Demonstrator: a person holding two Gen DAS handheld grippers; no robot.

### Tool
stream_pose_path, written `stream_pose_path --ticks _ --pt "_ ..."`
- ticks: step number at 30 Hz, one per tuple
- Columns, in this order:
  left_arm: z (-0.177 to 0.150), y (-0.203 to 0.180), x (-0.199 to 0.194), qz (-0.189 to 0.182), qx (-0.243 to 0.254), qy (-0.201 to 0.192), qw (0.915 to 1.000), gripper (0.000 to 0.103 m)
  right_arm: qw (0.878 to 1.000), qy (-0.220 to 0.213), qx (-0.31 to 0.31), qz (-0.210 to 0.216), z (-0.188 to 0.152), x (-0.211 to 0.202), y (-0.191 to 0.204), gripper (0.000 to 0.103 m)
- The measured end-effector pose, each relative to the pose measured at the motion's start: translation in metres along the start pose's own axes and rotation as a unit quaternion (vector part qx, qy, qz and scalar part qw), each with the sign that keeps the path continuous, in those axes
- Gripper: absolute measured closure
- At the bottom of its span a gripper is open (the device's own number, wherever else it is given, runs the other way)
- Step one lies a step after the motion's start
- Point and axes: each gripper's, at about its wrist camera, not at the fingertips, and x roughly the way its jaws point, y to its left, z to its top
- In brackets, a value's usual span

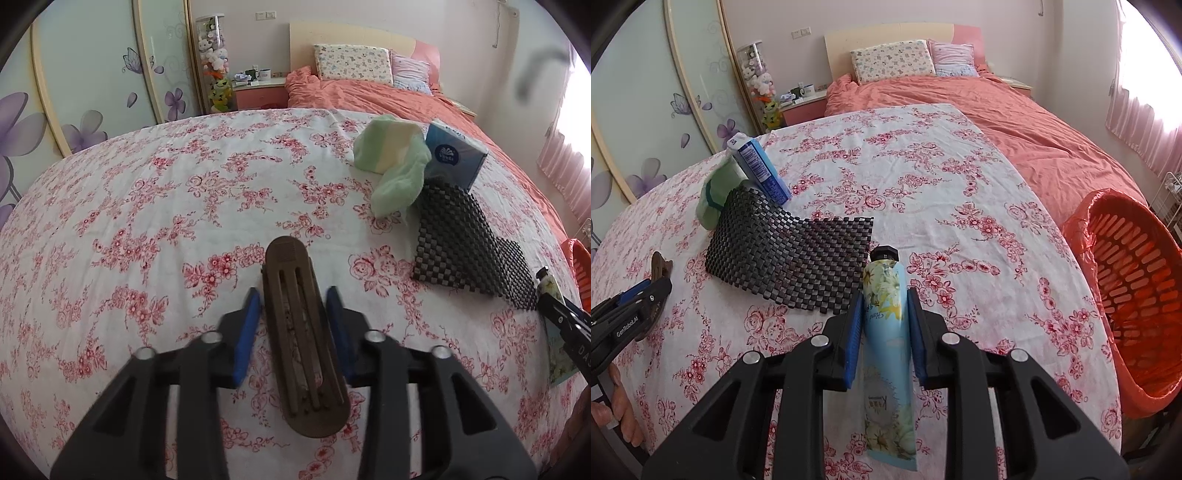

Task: Collect trash
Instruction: 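Lift the brown piece with the left gripper while the right lifts the lotion tube, then carry both items over the orange basket and open both grippers to drop them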

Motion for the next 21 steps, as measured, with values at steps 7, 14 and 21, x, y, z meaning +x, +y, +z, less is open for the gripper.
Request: stream_pose_path --ticks 7,14,21 --pt "-0.011 0.002 -0.008 0.014 -0.002 0.002 0.9999 0.058 1.000 0.000 0.001 0.005 -0.003 -0.002 -0.002 0.079" --pt "-0.013 0.002 -0.011 -0.006 0.001 -0.002 1.0000 0.070 1.000 0.002 0.001 0.018 -0.002 -0.003 -0.004 0.080" --pt "-0.009 0.002 -0.026 -0.015 0.000 -0.017 0.9997 0.070 0.999 -0.006 0.016 0.039 -0.001 -0.016 -0.011 0.080"
